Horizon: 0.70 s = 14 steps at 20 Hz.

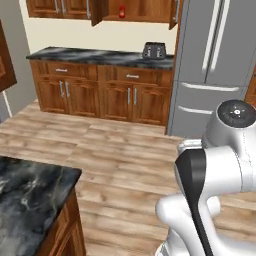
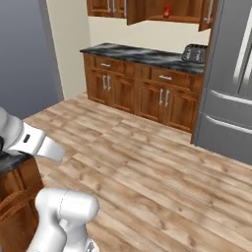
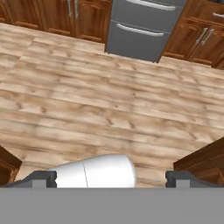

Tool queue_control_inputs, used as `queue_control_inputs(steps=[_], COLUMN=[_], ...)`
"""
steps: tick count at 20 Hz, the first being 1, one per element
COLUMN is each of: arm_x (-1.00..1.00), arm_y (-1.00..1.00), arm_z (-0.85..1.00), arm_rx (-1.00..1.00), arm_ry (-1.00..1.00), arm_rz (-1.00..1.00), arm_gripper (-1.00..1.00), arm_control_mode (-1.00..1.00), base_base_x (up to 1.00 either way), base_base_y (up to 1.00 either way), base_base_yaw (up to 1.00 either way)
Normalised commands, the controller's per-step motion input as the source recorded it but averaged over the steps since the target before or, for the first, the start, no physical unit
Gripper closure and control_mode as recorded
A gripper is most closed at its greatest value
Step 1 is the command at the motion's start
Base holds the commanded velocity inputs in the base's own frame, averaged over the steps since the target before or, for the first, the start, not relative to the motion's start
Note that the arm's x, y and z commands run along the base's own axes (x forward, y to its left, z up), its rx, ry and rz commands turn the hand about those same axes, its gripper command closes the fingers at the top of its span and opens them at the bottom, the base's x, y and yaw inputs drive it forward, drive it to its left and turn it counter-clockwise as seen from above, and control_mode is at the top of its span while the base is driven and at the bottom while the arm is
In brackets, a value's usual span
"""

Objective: Take 2 condiments from the cabinet and move them on the counter near the stove.Make sure the condiments are lined up with each other, next to each other.

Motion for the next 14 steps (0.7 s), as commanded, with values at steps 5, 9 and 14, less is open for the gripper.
queue_control_inputs(steps=[5, 9, 14], arm_x=[0.00, 0.00, 0.00], arm_y=[0.00, 0.00, 0.00], arm_z=[0.00, 0.00, 0.00], arm_rx=[0.00, 0.00, 0.00], arm_ry=[0.00, 0.00, 0.00], arm_rz=[0.00, 0.00, 0.00], arm_gripper=[-1.00, -1.00, -1.00], arm_control_mode=[1.00, 1.00, 1.00], base_base_x=[1.00, 1.00, 1.00], base_base_y=[-0.10, -0.13, -0.13], base_base_yaw=[-0.03, 0.00, 0.00])
